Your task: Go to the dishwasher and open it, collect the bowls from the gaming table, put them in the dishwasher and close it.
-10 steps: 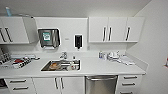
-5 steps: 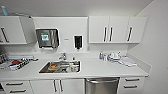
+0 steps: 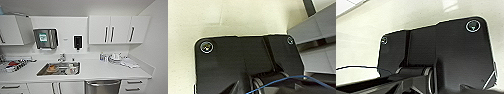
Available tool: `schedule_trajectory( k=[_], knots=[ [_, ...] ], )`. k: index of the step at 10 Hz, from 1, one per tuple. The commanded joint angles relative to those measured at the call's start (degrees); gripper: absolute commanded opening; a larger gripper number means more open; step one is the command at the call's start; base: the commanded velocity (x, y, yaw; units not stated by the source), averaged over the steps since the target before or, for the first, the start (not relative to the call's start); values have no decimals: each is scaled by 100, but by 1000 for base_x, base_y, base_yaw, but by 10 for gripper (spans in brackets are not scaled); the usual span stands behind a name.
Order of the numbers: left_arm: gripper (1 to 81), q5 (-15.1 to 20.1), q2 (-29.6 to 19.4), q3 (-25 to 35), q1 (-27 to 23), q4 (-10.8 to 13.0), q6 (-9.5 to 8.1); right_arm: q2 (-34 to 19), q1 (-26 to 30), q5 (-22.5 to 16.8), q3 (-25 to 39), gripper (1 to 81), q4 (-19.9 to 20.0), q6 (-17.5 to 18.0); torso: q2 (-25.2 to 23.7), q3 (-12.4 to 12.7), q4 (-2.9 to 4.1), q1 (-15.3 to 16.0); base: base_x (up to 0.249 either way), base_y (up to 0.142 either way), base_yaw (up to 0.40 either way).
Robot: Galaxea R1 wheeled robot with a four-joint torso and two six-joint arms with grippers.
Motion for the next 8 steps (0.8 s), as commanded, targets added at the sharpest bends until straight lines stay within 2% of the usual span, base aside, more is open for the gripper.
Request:
schedule_trajectory(
  k=[1,8],
  knots=[
    [811,255,-39,42,-369,66,6,-73,345,-250,68,811,26,-17,0,0,0,0,109,0,0],
    [811,255,-30,33,-369,57,6,-73,353,-250,33,811,17,-17,0,0,0,0,109,0,0]
  ],
)
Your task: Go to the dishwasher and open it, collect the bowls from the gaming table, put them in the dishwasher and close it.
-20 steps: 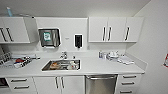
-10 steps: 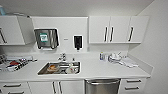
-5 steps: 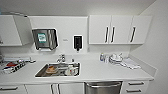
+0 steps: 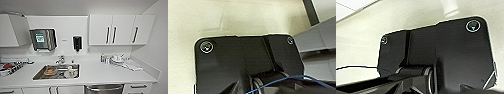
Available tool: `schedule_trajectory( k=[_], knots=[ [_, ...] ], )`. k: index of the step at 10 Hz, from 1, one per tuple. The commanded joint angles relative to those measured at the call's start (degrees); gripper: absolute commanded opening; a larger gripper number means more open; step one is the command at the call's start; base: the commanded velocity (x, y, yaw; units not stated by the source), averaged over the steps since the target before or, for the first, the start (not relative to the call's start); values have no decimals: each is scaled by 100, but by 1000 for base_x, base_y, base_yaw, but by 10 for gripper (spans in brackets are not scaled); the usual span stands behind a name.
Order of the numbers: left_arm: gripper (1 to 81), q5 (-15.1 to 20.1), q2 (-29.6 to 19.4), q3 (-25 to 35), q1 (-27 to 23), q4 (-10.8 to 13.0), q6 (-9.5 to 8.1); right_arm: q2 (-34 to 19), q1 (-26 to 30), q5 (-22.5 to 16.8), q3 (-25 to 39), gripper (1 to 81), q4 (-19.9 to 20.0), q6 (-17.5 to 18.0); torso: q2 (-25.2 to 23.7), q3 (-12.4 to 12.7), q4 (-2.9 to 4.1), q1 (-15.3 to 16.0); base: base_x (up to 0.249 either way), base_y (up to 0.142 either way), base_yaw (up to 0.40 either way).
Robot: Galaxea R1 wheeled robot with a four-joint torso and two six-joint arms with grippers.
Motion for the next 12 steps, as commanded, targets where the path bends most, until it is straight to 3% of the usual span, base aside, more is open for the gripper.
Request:
schedule_trajectory(
  k=[1,10,12],
  knots=[
    [811,255,-33,38,-369,57,6,-64,345,-250,16,811,17,-17,0,0,0,0,104,0,0],
    [811,237,-147,126,-290,57,6,-55,345,-242,-108,811,79,35,2,0,0,0,7,0,0],
    [811,-281,-454,434,-202,75,6,-222,345,-250,121,811,87,18,2,0,0,0,0,0,0]
  ],
)
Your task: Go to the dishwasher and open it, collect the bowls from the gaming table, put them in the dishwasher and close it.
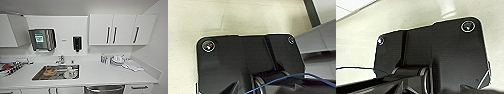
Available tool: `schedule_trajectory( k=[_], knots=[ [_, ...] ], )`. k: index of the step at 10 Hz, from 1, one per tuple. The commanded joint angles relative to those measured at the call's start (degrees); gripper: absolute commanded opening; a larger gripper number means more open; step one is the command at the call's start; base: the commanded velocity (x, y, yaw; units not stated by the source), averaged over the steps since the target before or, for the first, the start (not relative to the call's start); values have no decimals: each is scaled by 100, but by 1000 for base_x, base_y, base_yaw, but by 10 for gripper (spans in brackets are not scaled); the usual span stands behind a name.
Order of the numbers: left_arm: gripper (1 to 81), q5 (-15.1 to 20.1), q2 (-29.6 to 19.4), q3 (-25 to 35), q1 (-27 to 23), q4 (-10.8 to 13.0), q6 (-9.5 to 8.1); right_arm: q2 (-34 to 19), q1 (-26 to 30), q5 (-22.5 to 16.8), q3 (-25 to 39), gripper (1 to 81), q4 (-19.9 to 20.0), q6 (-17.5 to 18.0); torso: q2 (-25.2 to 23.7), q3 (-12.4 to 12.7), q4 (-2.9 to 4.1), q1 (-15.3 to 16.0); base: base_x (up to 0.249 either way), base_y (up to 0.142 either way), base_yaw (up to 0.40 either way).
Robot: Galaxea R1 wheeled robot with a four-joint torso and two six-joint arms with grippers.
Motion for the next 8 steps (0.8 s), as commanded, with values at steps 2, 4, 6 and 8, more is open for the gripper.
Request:
schedule_trajectory(
  k=[2,4,6,8],
  knots=[
    [811,-345,-712,790,-213,101,15,-650,352,-243,942,811,53,-4,0,0,0,0,0,0,0],
    [811,-363,-1061,1167,-196,154,6,-1191,379,-242,1712,811,61,22,0,0,0,0,0,0,0],
    [811,-671,-1230,1230,-126,154,6,-1582,423,-234,2076,811,70,31,0,0,0,0,0,0,0],
    [811,-723,-1309,1230,-100,145,-2,-1949,475,-181,2470,811,123,57,0,0,0,0,0,0,0]
  ],
)
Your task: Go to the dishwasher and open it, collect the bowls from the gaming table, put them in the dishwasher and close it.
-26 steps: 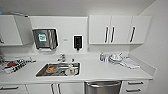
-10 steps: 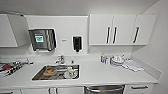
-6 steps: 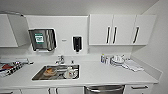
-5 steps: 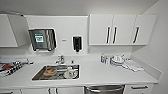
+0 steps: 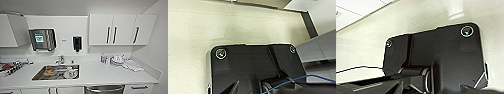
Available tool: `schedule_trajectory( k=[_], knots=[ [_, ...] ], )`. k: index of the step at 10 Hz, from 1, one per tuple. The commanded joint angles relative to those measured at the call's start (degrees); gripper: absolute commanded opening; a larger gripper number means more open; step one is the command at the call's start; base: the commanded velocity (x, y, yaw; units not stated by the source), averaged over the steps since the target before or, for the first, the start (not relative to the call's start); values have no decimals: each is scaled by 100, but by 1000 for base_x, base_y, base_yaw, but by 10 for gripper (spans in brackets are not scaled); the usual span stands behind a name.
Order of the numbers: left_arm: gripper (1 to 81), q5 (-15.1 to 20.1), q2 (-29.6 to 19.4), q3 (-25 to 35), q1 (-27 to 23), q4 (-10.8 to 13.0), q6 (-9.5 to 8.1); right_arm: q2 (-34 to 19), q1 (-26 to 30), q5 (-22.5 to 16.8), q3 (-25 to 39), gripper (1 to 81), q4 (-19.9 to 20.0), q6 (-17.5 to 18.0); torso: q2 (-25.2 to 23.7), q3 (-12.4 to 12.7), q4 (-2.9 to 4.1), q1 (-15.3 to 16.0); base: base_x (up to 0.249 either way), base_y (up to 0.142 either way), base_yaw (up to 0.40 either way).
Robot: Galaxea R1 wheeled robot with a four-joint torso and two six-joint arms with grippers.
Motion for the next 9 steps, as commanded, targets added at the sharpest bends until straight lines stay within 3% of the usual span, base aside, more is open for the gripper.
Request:
schedule_trajectory(
  k=[1,3,5,6,8,9],
  knots=[
    [811,105,-219,133,-275,104,-2,-699,437,-184,822,811,156,33,0,0,0,0,0,0,0],
    [811,-185,-272,142,-161,104,-2,-1130,464,-193,1296,811,261,42,0,0,0,0,0,0,0],
    [811,-246,-289,142,-152,104,-2,-1420,490,-193,1551,811,305,42,0,0,0,0,0,0,0],
    [811,-255,-289,142,-143,104,-2,-1533,525,-201,1656,811,305,42,-573,0,0,369,0,0,0],
    [811,-405,-395,151,-38,209,6,-1815,543,-228,1877,811,314,42,-632,0,0,402,0,0,0],
    [811,-746,-482,151,23,271,-11,-1920,543,-228,1877,811,349,68,-759,0,0,481,0,0,0]
  ],
)
